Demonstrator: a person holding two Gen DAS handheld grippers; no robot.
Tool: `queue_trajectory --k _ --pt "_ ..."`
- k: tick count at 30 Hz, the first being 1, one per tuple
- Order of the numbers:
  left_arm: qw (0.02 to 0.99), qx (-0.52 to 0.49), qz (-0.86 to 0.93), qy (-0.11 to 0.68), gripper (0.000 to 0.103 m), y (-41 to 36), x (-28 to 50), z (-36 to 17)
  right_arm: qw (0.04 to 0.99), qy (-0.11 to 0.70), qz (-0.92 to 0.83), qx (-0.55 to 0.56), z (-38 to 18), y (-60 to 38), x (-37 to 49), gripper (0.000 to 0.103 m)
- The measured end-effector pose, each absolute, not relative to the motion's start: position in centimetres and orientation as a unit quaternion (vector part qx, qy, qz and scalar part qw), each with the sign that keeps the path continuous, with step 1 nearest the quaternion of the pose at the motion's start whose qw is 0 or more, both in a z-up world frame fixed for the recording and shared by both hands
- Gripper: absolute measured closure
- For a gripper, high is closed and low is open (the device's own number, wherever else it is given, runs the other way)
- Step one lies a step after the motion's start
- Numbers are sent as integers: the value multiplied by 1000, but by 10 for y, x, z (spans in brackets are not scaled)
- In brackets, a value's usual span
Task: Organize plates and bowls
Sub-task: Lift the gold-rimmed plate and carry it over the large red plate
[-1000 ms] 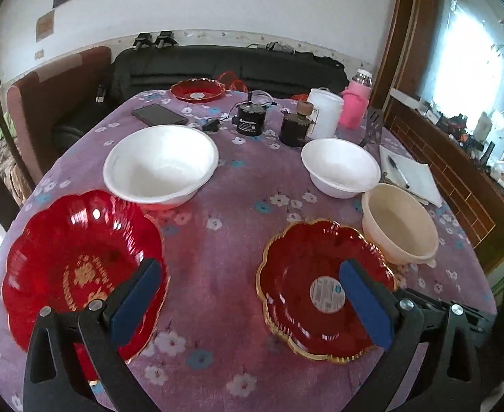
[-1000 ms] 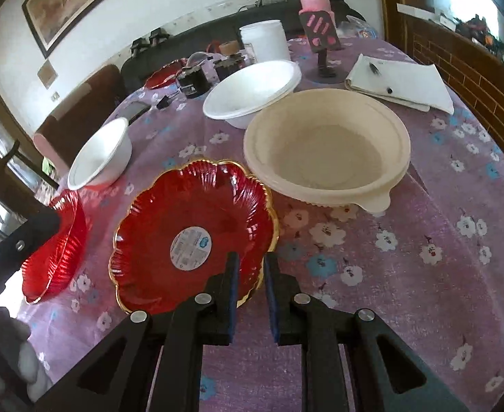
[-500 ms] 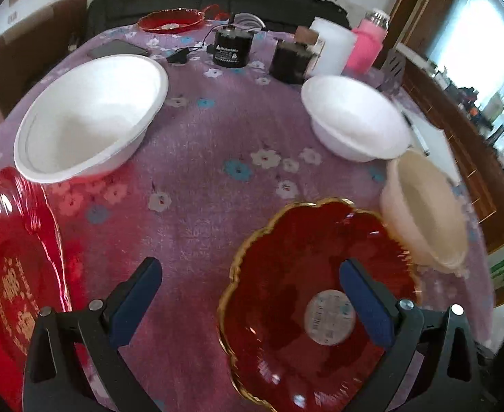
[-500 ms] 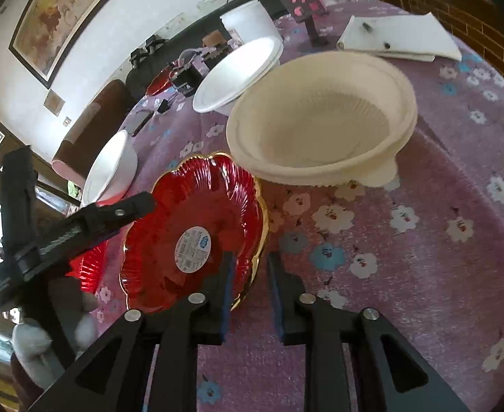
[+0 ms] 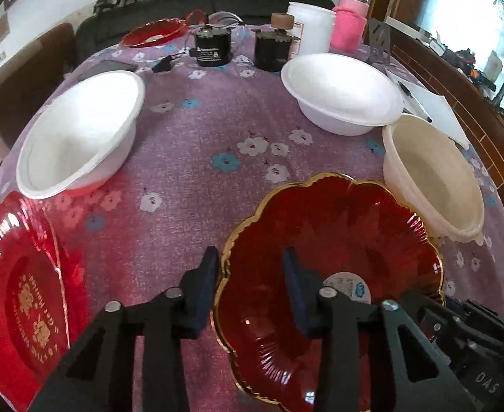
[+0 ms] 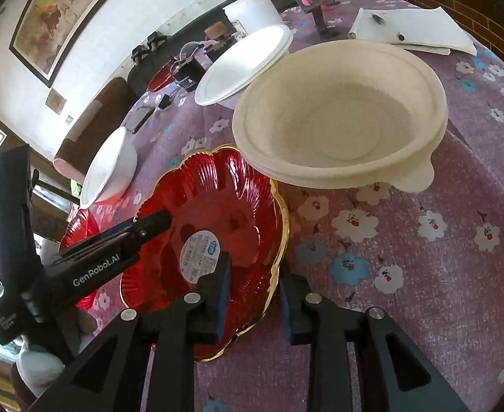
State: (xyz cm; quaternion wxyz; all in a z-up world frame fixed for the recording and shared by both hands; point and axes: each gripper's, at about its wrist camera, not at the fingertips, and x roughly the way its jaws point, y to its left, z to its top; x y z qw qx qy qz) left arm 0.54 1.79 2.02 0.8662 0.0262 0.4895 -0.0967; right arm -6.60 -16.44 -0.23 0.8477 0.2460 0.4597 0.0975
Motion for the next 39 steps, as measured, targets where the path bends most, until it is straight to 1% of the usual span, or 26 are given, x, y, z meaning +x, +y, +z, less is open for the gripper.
queue_trajectory --k 1,3,11,18,25,32,39 --pt "868 24 -96 487 73 19 3 22 849 456 95 249 -2 -167 -68 83" --pt "871 18 -98 481 74 21 -3 26 849 450 99 260 -1 -171 -72 84" --pt "900 -6 -91 426 74 29 -33 59 872 404 117 250 30 -167 -93 84" --pt "918 -73 -69 383 74 82 -58 93 886 382 152 211 66 -129 -102 84" --pt "934 -111 -11 339 74 156 -77 115 880 392 207 170 85 -53 -86 84" --pt "920 -167 57 350 74 236 -70 93 868 413 247 119 82 30 -52 83" --pt "890 -191 110 400 72 285 -49 50 856 443 260 58 57 95 -25 83"
